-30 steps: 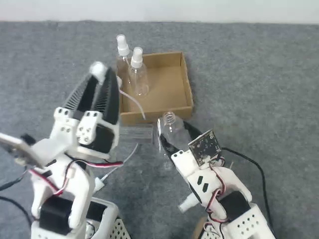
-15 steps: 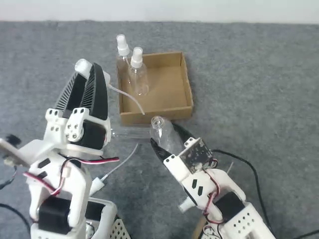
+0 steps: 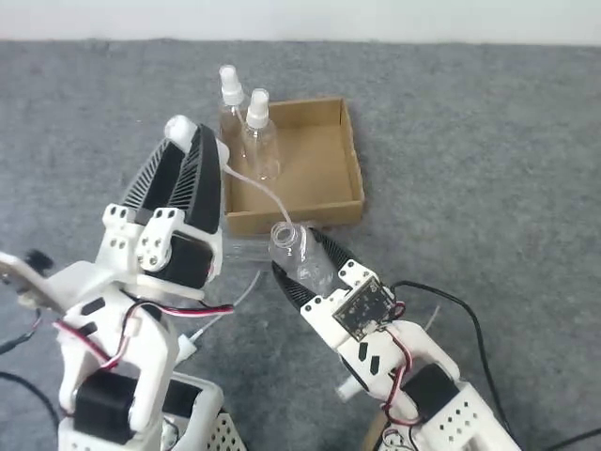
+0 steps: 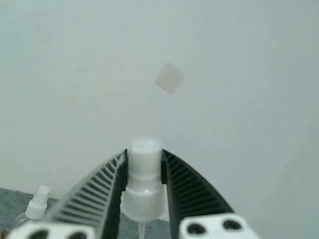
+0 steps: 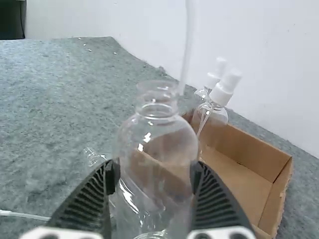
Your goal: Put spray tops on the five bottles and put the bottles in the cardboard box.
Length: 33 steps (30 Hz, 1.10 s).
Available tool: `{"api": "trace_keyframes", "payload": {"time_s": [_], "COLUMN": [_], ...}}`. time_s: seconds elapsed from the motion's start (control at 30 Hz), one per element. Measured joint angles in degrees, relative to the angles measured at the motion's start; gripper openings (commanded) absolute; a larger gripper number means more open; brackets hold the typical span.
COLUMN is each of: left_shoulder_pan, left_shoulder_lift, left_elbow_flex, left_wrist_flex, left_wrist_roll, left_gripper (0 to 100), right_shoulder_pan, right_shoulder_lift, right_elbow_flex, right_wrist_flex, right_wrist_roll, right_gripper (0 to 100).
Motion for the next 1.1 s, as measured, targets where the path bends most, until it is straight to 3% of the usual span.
{"api": "trace_keyframes", "payload": {"time_s": [0.3,1.1], "left_shoulder_pan": [-0.35,1.93], "left_shoulder_lift": [0.00,0.00], "left_elbow_flex": [-2.81,-8.09], "left_wrist_flex": [5.63,10.37], "left_wrist_roll": [0.00,-0.09], "left_gripper": [1,1], "right_shoulder_pan": [-0.09,0.09], "right_shoulder_lift": [0.00,0.00], "right_elbow_flex": [0.00,0.00], "right_wrist_flex": [0.00,0.00], "right_wrist_roll": [0.00,0.00], "right_gripper": [0.7,0.7]}}
